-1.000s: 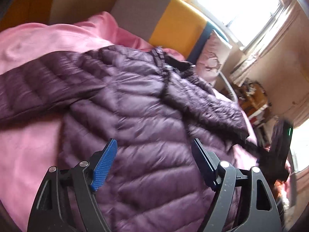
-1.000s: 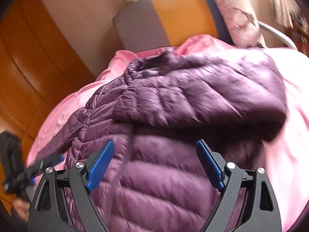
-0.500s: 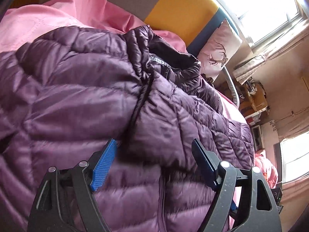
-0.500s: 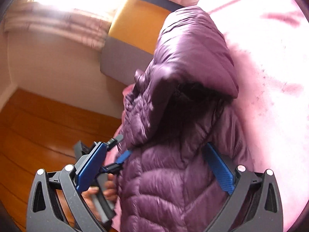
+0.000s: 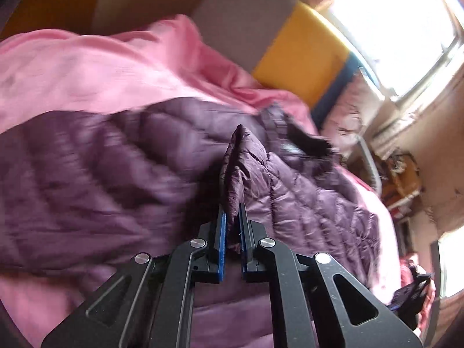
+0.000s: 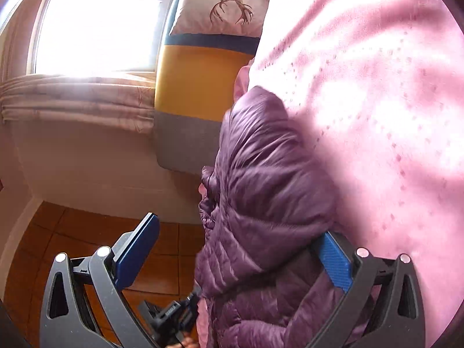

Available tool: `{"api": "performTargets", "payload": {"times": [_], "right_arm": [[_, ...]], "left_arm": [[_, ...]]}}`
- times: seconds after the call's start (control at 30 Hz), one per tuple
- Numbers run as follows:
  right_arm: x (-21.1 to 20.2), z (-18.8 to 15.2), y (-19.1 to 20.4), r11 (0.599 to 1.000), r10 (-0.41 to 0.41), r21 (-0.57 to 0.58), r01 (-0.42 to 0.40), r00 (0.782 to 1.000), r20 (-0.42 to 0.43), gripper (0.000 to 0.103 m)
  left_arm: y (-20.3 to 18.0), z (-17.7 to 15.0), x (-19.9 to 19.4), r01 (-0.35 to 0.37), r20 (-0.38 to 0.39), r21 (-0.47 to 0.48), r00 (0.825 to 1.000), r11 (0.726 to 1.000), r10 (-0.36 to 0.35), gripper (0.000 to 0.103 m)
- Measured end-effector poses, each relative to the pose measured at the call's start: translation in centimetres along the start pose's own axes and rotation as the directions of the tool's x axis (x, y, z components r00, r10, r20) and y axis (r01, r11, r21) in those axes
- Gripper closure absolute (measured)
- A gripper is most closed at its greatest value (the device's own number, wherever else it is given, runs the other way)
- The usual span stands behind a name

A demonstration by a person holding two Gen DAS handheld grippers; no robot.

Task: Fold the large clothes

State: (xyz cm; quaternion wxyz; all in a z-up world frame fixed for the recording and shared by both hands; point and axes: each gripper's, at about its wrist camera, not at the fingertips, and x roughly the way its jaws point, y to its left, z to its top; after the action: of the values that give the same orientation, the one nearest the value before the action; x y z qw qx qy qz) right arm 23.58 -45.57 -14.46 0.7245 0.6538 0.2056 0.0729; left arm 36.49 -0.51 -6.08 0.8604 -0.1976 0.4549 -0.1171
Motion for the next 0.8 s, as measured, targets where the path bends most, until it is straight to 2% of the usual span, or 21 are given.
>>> {"api": "performTargets", "payload": {"times": [0.13,0.2,0.23,0.3,0.37,0.43,0.53,0.6,0.73,0.77,0.8], "right_arm": [[0.6,0.5,-0.1,1.000,-0.026,0.003,0.026,0.999,-0.019,0.002],[0.0,0.4,0.8,0.992,-0.115,-0.064,0.113,0.993,-0.031,0.002],[-0.6,0.1,1.9,0.973,-0.197,-0.129,0.193,0.980,-0.014,0.002],[-1.5,-0.9,4.2,0.902,-0.326,-0.287,0.322,0.945,0.035,0.002],[-1.3,-2.4,6.6,0.802,-0.404,-0.449,0.393,0.912,0.077,0.002],[0.2,-4.0,9.0,0.699,-0.439,-0.586,0.409,0.893,0.100,0.003],[3.8,-5.7,10.9,0.565,-0.477,-0.710,0.421,0.868,0.135,0.004],[6.9,-5.9,11.1,0.473,-0.530,-0.754,0.456,0.831,0.170,0.004],[11.7,-4.9,7.5,0.380,-0.670,-0.737,0.559,0.716,0.197,0.006],[12.6,-5.0,6.5,0.362,-0.691,-0.737,0.571,0.695,0.199,0.006],[13.5,-5.1,5.8,0.348,-0.699,-0.741,0.574,0.685,0.202,0.006]], "left_arm": [[2.2,-1.3,0.5,-0.065,-0.037,-0.015,0.997,0.998,0.065,0.096],[2.0,-1.8,0.7,-0.079,-0.044,0.004,0.996,0.997,0.079,0.096],[1.8,-1.9,0.6,-0.084,-0.044,0.022,0.995,0.996,0.085,0.096],[1.0,-2.0,0.3,-0.088,-0.032,0.048,0.995,0.995,0.089,0.096],[0.6,-1.8,-0.2,-0.072,-0.011,0.052,0.997,0.996,0.072,0.096],[0.0,-1.8,-0.8,-0.061,0.015,0.071,0.998,0.996,0.061,0.096],[-0.7,-2.0,-1.3,-0.060,0.039,0.112,0.998,0.992,0.056,0.096],[-0.4,-2.0,-1.6,-0.060,0.038,0.119,0.998,0.991,0.056,0.096],[0.7,-2.5,-0.5,-0.092,0.010,0.109,0.996,0.990,0.092,0.096],[1.3,-2.7,0.1,-0.091,-0.008,0.093,0.996,0.992,0.092,0.096],[1.7,-2.9,0.6,-0.086,-0.020,0.081,0.996,0.993,0.088,0.096]]}}
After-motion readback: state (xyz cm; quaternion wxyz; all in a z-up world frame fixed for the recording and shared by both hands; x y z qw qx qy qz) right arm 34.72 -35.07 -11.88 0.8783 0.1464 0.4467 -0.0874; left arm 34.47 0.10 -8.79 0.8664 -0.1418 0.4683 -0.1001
